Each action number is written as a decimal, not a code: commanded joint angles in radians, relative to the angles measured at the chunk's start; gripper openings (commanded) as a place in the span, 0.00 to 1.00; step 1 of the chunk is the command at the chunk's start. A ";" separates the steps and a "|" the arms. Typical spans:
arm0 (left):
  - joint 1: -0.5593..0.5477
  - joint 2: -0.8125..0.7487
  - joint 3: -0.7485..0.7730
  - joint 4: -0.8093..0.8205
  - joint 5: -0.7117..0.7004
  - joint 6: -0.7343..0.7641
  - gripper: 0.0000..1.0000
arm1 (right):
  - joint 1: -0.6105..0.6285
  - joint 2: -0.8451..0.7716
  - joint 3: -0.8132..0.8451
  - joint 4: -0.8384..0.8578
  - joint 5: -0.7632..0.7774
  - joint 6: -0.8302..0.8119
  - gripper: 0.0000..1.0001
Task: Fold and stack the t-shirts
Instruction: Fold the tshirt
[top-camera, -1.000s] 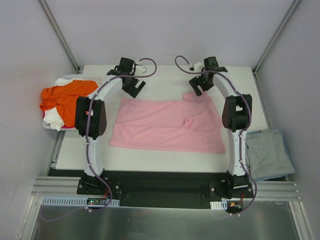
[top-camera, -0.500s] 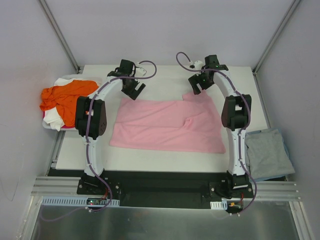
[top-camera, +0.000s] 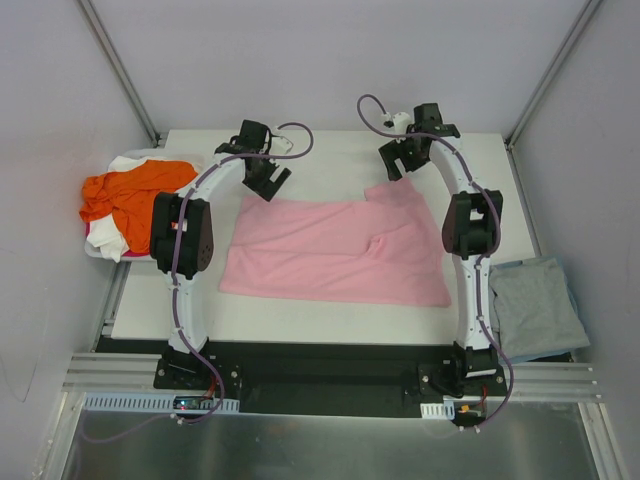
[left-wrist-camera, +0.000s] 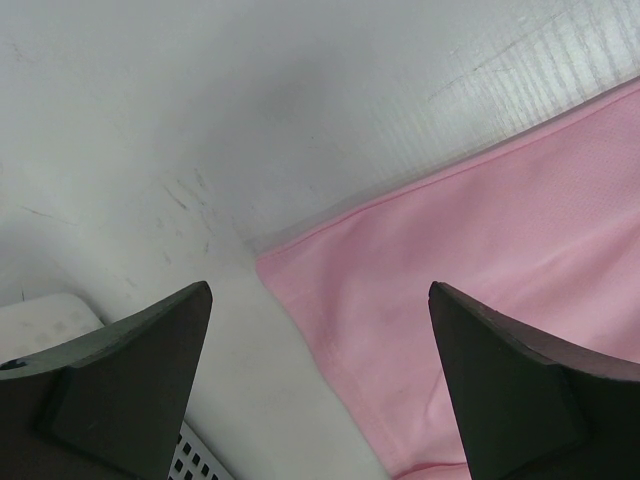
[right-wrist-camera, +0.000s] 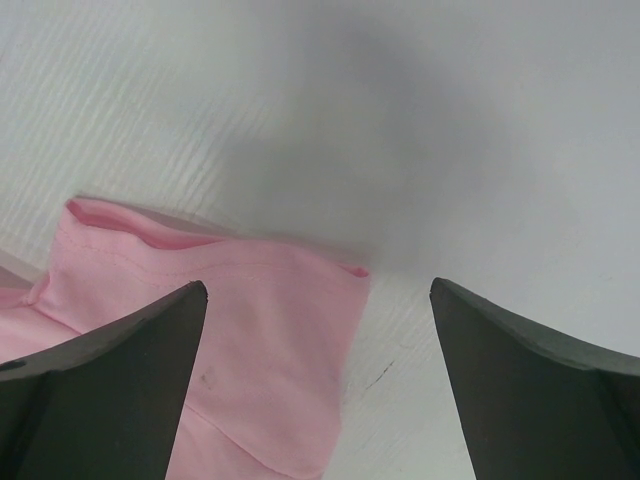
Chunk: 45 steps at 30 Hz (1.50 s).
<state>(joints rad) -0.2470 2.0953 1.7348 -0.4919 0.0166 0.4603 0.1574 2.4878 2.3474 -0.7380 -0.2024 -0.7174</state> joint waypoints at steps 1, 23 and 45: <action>0.005 -0.031 0.000 -0.004 0.003 -0.005 0.91 | -0.002 0.022 0.038 0.018 -0.023 0.035 1.00; 0.005 -0.034 -0.011 -0.004 -0.012 0.008 0.91 | -0.006 0.013 -0.006 0.011 -0.029 0.041 0.98; 0.005 -0.060 -0.057 0.006 -0.012 0.003 0.90 | -0.007 -0.035 -0.109 0.026 -0.019 0.027 0.83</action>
<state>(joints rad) -0.2474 2.0941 1.6985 -0.4843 0.0158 0.4610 0.1547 2.4973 2.2269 -0.6926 -0.2146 -0.6922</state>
